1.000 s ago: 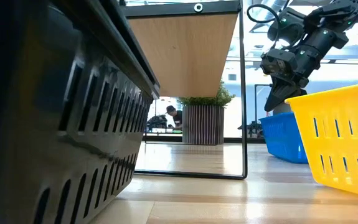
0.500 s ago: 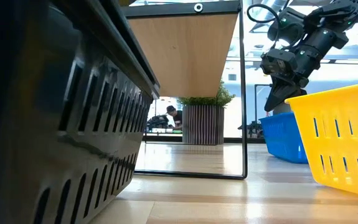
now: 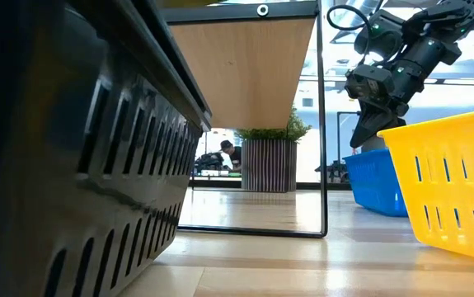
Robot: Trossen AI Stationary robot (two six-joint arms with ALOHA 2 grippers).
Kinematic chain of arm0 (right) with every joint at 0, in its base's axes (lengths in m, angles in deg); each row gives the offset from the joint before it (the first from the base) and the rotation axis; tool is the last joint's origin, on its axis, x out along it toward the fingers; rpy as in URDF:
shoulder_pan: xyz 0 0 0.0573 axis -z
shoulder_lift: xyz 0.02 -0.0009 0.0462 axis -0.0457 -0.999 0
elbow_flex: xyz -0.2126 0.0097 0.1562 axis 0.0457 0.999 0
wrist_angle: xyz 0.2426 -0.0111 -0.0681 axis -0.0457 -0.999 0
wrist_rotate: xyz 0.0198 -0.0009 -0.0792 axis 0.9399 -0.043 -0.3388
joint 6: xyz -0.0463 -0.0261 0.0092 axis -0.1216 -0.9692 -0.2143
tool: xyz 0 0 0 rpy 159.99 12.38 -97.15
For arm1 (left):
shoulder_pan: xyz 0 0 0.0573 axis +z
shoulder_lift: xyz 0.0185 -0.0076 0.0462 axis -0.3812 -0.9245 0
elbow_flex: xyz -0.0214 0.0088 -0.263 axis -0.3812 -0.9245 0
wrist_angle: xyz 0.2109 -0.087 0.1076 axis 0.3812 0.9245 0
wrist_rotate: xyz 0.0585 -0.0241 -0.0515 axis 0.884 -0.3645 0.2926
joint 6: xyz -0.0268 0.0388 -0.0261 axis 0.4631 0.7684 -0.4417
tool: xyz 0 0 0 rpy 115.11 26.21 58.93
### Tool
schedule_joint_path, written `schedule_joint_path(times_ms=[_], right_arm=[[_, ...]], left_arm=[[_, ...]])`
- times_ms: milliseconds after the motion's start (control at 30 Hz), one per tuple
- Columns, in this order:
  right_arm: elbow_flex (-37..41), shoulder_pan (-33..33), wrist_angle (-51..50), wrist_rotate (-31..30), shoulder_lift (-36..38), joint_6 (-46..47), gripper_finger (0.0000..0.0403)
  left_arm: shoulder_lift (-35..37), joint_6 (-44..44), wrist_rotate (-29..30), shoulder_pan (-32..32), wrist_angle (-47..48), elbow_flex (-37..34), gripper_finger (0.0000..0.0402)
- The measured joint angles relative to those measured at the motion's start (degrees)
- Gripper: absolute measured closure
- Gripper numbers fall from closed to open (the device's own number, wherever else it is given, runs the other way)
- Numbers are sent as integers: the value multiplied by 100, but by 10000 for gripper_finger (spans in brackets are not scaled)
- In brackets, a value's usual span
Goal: Stack baskets on shelf by color
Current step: Put the top black basket on the shelf
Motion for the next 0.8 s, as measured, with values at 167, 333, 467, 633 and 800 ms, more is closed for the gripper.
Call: schedule_joint_path(times_ms=[167,333,467,633,800], right_arm=[[0,0,-1,2,0,-59,396],[0,-1,0,4,0,-78,396],[0,-2,0,7,0,-78,396],[0,-75,-5,7,0,-105,396],[0,-229,-7,11,0,-109,396]], left_arm=[[-252,-109,-77,-58,-7,29,401],[-361,-224,19,-66,3,8,401],[-432,-228,40,-22,-14,6,401],[-557,-235,-67,-26,-87,6,401],[-684,-190,-71,-13,-174,7,401]])
